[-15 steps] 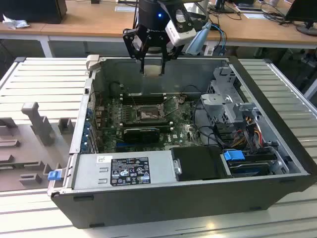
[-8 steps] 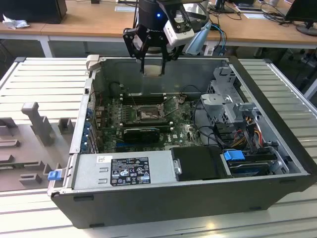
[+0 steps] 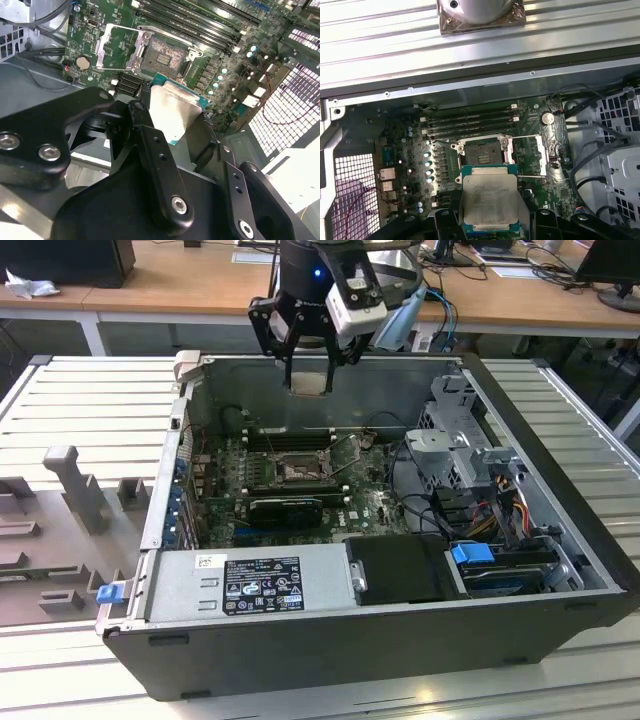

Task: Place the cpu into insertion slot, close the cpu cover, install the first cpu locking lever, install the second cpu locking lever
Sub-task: 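Place the cpu into insertion slot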

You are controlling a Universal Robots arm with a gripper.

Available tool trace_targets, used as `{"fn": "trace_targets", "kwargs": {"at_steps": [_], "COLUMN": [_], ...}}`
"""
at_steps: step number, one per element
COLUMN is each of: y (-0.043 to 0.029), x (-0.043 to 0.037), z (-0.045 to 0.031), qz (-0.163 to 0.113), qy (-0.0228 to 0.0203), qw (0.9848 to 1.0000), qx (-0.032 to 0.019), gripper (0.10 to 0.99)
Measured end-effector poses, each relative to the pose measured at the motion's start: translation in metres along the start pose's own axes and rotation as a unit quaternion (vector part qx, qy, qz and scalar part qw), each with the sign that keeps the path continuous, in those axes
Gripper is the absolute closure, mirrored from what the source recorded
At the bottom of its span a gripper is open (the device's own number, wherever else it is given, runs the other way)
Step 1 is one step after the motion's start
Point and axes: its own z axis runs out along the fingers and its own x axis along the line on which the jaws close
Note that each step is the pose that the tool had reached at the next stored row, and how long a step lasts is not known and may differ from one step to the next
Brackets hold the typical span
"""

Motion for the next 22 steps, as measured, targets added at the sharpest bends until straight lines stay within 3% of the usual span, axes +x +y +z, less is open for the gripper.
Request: {"fn": "trace_targets", "kwargs": {"at_steps": [4,6,8,11,22], "y": [-0.0003,-0.0004,-0.0004,-0.0005,-0.0009], "x": [-0.0001,-0.0001,-0.0001,-0.0002,-0.0003], "z": [0.003,0.0036,0.0037,0.0043,0.0088], "qz": [0.015,0.055,0.067,0.098,0.104], "qy": [-0.0013,-0.0049,-0.006,-0.0087,-0.0087], "qw": [0.9999,0.9985,0.9977,0.9952,0.9946], "qx": [-0.0001,-0.0008,-0.001,-0.0016,-0.0015], "gripper": [0.561,0.561,0.561,0.561,0.561]}}
